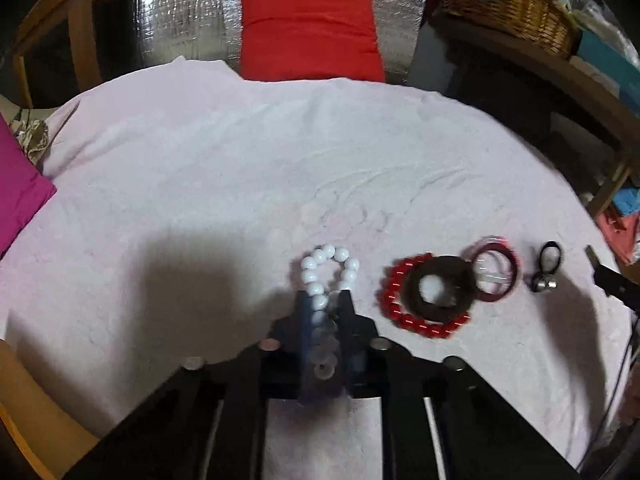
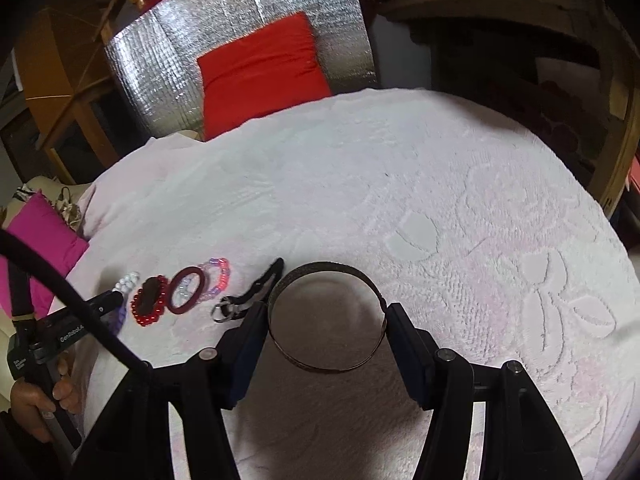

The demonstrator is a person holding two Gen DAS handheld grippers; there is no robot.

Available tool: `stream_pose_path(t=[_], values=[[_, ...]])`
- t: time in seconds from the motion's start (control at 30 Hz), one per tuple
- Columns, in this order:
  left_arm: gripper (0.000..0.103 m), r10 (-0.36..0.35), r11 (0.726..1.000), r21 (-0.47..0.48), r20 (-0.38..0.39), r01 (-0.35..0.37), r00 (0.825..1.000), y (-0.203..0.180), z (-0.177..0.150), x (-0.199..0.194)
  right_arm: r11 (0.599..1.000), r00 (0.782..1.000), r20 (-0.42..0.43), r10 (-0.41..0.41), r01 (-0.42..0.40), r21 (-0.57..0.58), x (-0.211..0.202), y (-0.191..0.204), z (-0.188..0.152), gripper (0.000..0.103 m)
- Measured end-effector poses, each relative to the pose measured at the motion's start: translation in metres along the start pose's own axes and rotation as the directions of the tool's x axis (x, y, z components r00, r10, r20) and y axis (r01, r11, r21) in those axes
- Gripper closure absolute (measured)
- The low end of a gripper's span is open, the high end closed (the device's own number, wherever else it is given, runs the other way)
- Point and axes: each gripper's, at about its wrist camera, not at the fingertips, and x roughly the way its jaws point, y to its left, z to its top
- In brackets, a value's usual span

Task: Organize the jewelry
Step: 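Grasp the white bead bracelet with the left tool while the right tool holds the bangle, then carry the white bracelet and silver bangle over the orange box with both tools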

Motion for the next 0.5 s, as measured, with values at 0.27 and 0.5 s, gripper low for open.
stream_pose_path(t=[0.27, 0.5], values=[[0.093, -0.098, 0.995, 0.005, 0.011, 0.098, 0.995, -0.011, -0.013, -0.030, 0.999, 0.999, 0.019, 0.039, -0.038, -0.036, -0.014, 0.025, -0.006, 0.040], [0.093, -0.115, 0.993, 0.032, 0.069, 0.113, 0.991, -0.021, -0.026, -0.073, 0.991, 0.994, 0.035, 0.100, -0.097, -0.089, -0.027, 0.055, -0.013, 0.040]])
